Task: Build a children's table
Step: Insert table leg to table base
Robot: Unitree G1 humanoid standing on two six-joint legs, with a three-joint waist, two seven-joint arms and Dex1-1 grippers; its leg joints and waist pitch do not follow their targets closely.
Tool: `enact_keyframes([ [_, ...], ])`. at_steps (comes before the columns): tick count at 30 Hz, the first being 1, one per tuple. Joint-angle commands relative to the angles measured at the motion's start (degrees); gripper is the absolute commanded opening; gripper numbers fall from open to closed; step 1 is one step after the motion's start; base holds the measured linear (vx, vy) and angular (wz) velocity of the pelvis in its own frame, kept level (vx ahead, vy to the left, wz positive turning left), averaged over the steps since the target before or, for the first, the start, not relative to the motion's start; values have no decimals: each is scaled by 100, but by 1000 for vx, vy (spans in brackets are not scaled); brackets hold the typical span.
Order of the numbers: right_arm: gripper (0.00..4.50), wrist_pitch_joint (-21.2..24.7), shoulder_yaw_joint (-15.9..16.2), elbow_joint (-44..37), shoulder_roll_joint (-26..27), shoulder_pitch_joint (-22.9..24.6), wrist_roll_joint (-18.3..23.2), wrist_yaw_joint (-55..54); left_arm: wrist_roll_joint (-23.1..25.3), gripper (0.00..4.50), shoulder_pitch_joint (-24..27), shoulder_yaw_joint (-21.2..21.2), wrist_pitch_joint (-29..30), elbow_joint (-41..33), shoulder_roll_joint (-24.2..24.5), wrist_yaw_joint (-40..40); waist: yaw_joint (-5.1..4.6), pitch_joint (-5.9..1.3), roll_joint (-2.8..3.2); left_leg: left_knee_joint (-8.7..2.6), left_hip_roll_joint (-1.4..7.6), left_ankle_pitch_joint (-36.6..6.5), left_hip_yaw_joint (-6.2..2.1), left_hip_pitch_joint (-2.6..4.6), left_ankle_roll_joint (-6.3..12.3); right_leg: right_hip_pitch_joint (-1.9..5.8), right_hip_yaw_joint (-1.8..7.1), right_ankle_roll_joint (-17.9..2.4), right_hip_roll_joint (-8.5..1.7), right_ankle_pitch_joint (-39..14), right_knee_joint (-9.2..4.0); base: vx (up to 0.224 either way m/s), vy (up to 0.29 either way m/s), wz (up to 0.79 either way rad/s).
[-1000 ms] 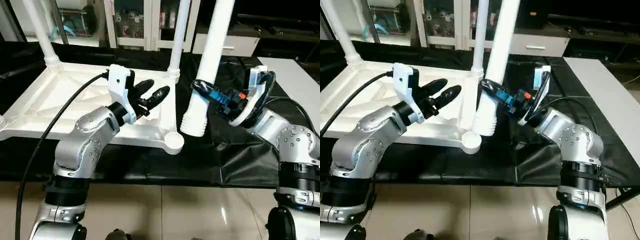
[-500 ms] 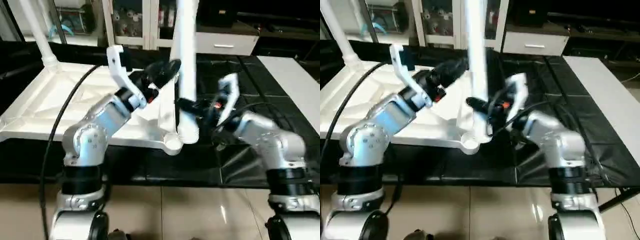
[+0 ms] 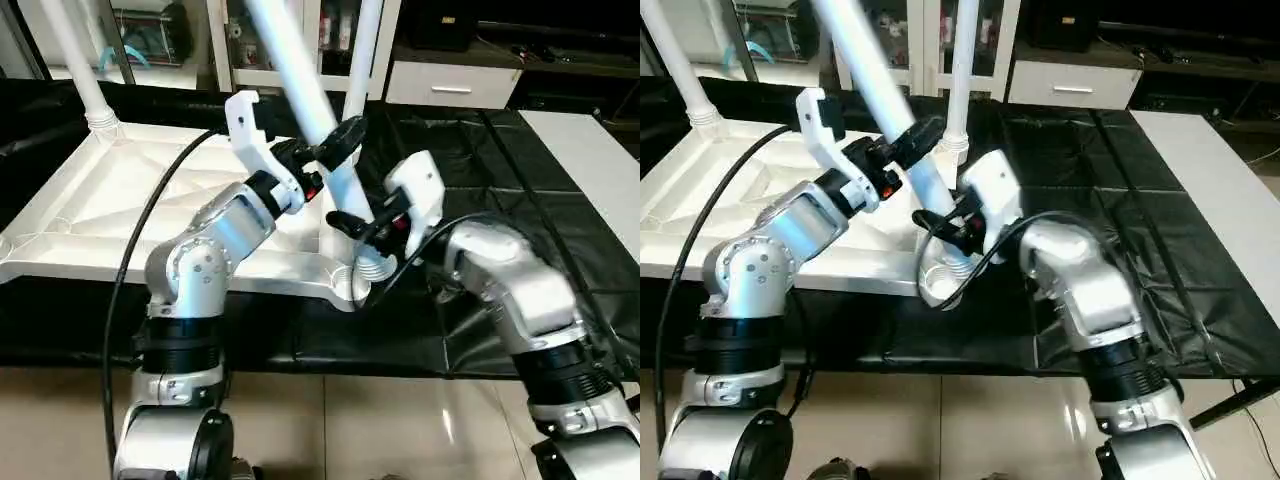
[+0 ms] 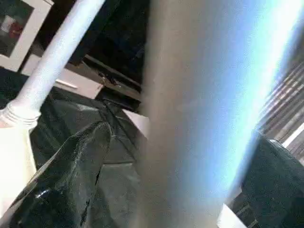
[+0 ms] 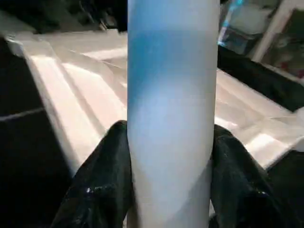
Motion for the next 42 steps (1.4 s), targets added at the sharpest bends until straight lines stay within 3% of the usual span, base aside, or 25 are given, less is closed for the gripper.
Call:
enact_keyframes([
  [1,182,-186,-5,-148,-20,-45,-127,-84,-100,396,-90,76,25,-3,-32,75,-15,-476,65,-423,43,-1209,-55,163,-240,294,147,-1114,-149,-682,-408,0,0,0],
  [3,182,-218,-4,-134,5,-53,-130,-67,-120,365,-93,103,36,7,-40,92,-22,-473,67,-427,46,-1290,-60,163,-217,300,146,-1101,-150,-743,-416,0,0,0],
  [9,182,-477,35,26,45,-97,-306,-191,-11,332,-78,181,-72,60,-84,282,-17,-478,54,-421,48,-1251,-59,161,-170,302,147,-1107,-151,-687,-411,0,0,0],
  [13,182,-543,42,79,89,-112,-346,-220,13,311,-69,206,-86,86,-62,293,-20,-479,74,-422,51,-1222,-61,166,-154,300,147,-1132,-145,-619,-403,0,0,0],
  [15,182,-560,41,90,99,-118,-353,-221,11,274,-73,216,-87,97,-63,296,-21,-480,77,-423,51,-1220,-63,166,-157,304,145,-1142,-143,-581,-397,0,0,0],
  [17,182,-585,30,99,103,-133,-356,-237,-23,276,-99,236,-84,113,-71,279,-24,-479,87,-424,49,-1253,-63,167,-175,303,145,-1148,-145,-589,-401,0,0,0],
  [18,182,-602,22,102,105,-139,-363,-237,-31,244,-113,252,-100,117,-84,300,-25,-479,80,-422,46,-1262,-61,166,-176,306,145,-1146,-143,-596,-403,0,0,0],
  [25,182,-669,-58,121,163,-159,-358,-222,-71,193,-148,308,-141,163,-108,348,-26,-485,88,-421,50,-1257,-66,168,-163,309,144,-1148,-143,-544,-393,0,0,0],
  [26,182,-702,-78,117,183,-157,-351,-249,-87,193,-148,317,-133,165,-107,337,-25,-487,113,-419,49,-1240,-68,169,-166,307,145,-1160,-143,-509,-387,0,0,0],
  [27,238,-730,-95,112,198,-154,-332,-255,-99,190,-149,328,-128,167,-106,326,-30,-489,99,-416,45,-1226,-65,162,-154,314,145,-1179,-143,-457,-387,0,0,0],
  [29,252,-751,-132,83,205,-148,-236,-167,-99,183,-171,360,-140,188,-91,316,-29,-488,109,-417,46,-1223,-66,165,-150,314,144,-1185,-142,-448,-385,0,0,0],
  [33,297,-604,-257,-28,222,-136,75,59,-92,181,-225,406,-173,246,-47,290,-27,-484,115,-427,51,-1331,-70,180,-121,307,140,-1176,-139,-538,-396,0,0,0],
  [36,309,-210,-482,-225,195,-119,684,495,-109,180,-243,426,-172,259,6,259,-23,-492,118,-424,55,-1319,-72,182,-72,321,139,-1236,-136,-395,-382,0,0,0],
  [37,329,85,-695,-327,136,-138,1091,715,-117,180,-254,418,-136,267,76,169,-23,-489,100,-422,54,-1289,-68,176,-48,325,139,-1260,-134,-346,-381,0,0,0],
  [41,358,437,-967,-391,31,-194,1531,897,-150,180,-283,410,-53,278,189,2,-10,-492,94,-417,50,-1180,-62,184,12,325,134,-1310,-136,-312,-372,0,0,0],
  [42,371,983,-1407,-161,-256,-407,1951,1001,-360,180,-382,401,225,220,425,-348,-16,-490,86,-406,27,-1171,-52,193,-9,329,135,-1343,-136,-434,-371,0,0,0],
])
